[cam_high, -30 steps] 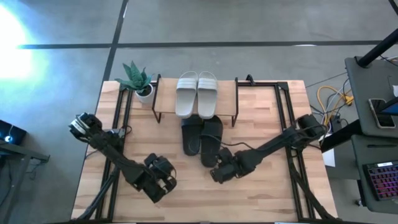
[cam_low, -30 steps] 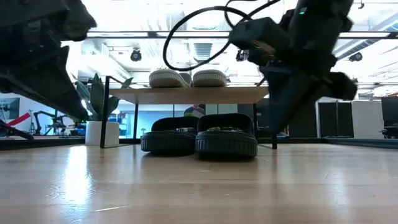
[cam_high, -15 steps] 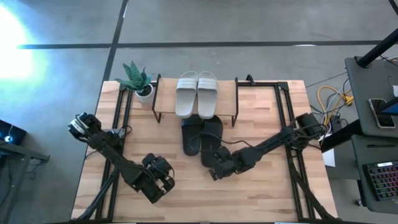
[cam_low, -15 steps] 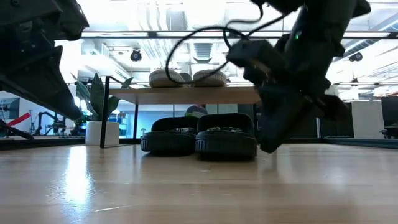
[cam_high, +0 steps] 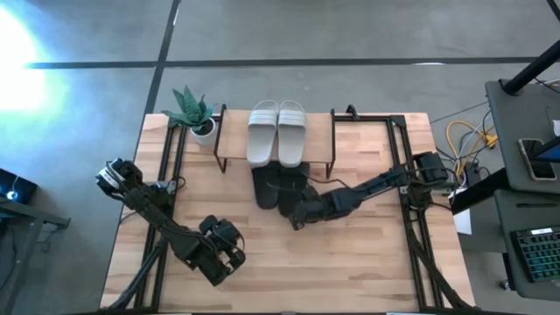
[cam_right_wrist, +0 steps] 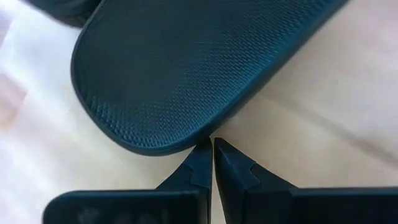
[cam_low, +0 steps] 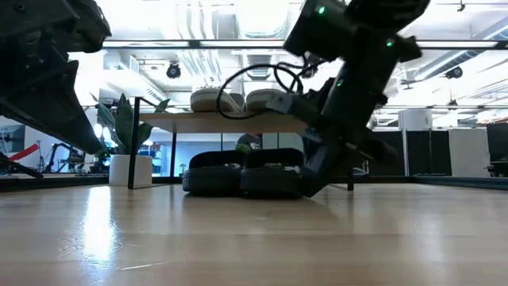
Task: Pick and place slides into the shelf
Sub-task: Adjust the black slides under the shelf, then return to Home Position
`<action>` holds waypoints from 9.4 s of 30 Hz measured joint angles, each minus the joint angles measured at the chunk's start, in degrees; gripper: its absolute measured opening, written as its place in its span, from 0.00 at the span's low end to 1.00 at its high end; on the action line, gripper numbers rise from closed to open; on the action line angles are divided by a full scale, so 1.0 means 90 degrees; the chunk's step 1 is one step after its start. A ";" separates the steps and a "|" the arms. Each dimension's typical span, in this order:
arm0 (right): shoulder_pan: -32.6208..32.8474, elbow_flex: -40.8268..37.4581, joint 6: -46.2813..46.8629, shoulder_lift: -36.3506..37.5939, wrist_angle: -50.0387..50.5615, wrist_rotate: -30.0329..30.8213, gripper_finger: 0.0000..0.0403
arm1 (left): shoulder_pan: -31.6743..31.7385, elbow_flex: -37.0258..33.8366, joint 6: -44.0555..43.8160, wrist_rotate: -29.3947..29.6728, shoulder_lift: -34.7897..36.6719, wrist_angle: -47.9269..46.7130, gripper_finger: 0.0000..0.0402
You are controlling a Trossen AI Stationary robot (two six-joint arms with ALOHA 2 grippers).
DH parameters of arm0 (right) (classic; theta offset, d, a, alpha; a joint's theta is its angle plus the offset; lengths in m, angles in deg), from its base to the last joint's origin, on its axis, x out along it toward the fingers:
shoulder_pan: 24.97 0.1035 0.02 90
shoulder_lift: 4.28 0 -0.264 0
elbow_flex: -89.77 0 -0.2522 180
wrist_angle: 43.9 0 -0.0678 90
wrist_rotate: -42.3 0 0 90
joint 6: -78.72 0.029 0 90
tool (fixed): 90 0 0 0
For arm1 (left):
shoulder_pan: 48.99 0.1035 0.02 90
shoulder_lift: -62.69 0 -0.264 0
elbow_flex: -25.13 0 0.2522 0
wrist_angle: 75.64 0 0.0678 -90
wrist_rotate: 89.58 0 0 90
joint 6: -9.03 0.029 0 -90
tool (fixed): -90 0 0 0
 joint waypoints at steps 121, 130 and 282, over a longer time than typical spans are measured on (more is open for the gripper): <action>0.2526 0.1080 0.0130 0.1399 0.2043 0.4633 0.02 | 0.4686 -0.1892 0.3175 -0.0084 0.0308 0.3625 0.00; 0.1730 0.0179 0.2380 0.1401 0.2263 0.2523 0.02 | 0.2954 -0.1871 0.3169 0.0337 0.1588 0.3033 0.00; 0.2602 0.0663 0.0583 0.1756 0.1373 0.2543 0.02 | 0.3113 -0.0202 0.6456 -0.1206 0.0156 0.3915 0.00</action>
